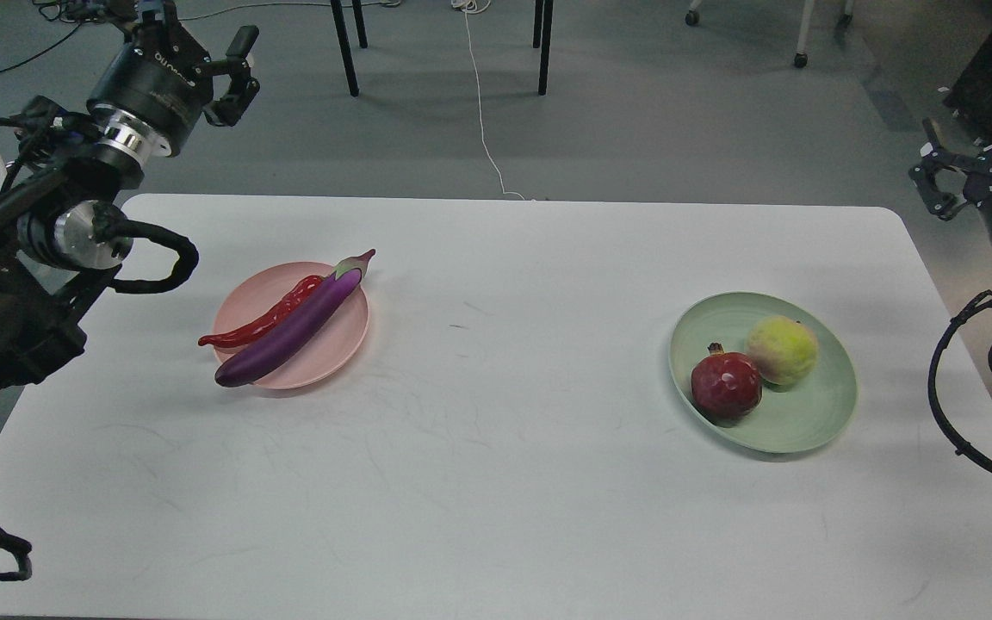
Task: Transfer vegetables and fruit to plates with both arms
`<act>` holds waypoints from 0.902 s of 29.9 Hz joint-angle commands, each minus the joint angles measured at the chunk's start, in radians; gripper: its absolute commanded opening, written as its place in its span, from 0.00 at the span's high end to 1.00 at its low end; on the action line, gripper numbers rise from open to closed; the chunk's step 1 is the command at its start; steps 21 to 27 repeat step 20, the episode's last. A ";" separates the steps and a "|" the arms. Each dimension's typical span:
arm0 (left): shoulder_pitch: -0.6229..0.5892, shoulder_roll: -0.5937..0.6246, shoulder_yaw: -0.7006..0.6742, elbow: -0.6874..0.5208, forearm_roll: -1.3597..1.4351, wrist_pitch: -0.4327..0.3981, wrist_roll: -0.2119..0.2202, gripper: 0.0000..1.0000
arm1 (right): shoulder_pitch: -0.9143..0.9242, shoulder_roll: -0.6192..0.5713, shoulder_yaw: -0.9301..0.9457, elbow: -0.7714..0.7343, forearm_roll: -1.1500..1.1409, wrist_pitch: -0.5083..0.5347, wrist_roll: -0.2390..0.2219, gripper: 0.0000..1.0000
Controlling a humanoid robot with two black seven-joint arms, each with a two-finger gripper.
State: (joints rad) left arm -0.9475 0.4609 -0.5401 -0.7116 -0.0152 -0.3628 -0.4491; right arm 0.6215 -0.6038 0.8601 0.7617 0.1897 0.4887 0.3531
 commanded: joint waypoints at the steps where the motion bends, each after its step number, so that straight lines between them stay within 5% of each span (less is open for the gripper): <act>1: 0.022 -0.045 -0.030 0.024 -0.087 -0.005 0.001 0.02 | 0.001 0.059 0.046 -0.013 0.014 0.000 -0.002 0.02; 9: 0.091 -0.111 -0.084 0.077 -0.161 -0.016 0.067 0.02 | 0.032 0.170 0.073 -0.149 0.014 0.000 -0.075 0.02; 27: 0.112 -0.113 -0.104 0.077 -0.163 -0.016 0.067 0.02 | 0.035 0.193 0.050 -0.202 0.005 0.000 -0.072 0.01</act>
